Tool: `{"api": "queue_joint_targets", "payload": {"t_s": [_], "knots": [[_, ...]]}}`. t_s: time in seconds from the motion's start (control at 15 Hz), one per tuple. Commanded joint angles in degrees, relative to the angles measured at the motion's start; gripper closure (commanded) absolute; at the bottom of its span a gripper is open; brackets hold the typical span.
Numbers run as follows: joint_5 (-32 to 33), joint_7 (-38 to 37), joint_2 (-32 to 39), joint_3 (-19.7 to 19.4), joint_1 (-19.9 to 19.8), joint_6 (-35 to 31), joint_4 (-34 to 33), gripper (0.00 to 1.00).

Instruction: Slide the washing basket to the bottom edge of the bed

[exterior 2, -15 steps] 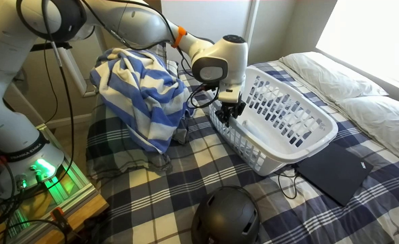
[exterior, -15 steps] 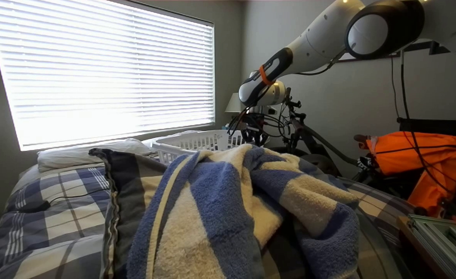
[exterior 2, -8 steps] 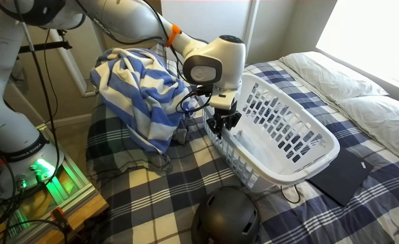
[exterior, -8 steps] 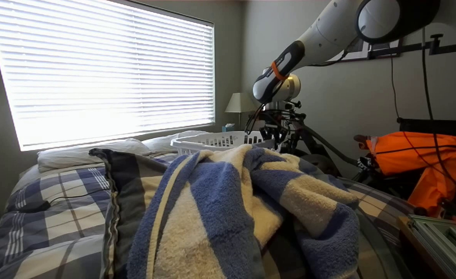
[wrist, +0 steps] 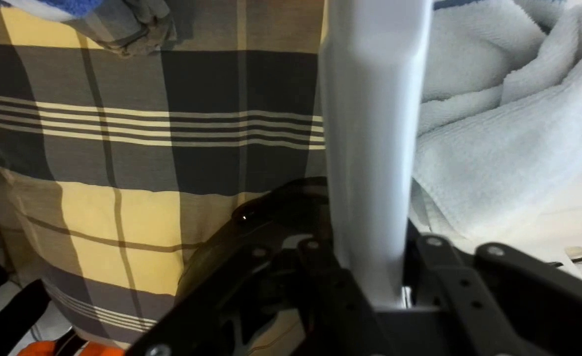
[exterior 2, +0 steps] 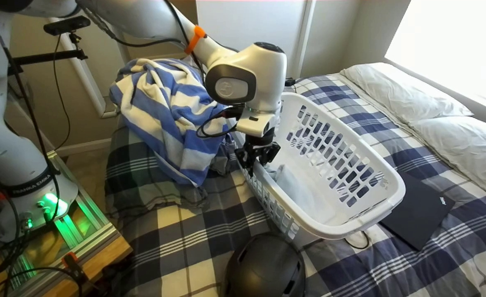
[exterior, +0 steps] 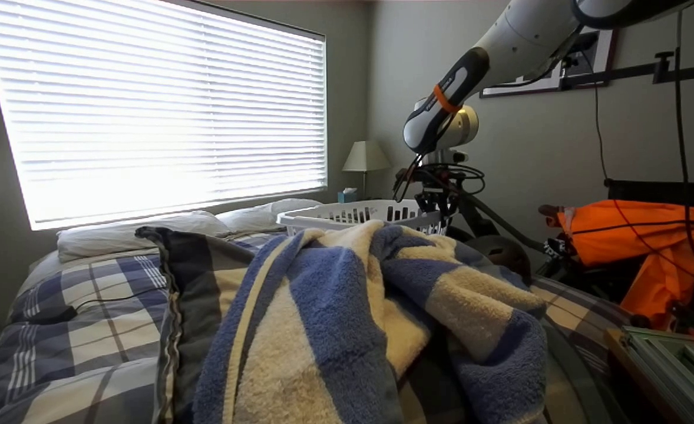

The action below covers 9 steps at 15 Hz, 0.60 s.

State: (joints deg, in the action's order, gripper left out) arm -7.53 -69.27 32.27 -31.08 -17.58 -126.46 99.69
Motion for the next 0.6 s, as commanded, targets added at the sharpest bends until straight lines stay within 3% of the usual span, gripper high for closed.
{"api": "queue_joint_targets", "payload": {"t_s": [0.0, 0.53], "knots": [[6.3, -4.9, -6.4, -1.6, 1.4, 2.3, 6.6, 0.91], [14.1, -8.2, -10.7, -2.6, 2.4, 3.9, 12.4, 0.92]]}}
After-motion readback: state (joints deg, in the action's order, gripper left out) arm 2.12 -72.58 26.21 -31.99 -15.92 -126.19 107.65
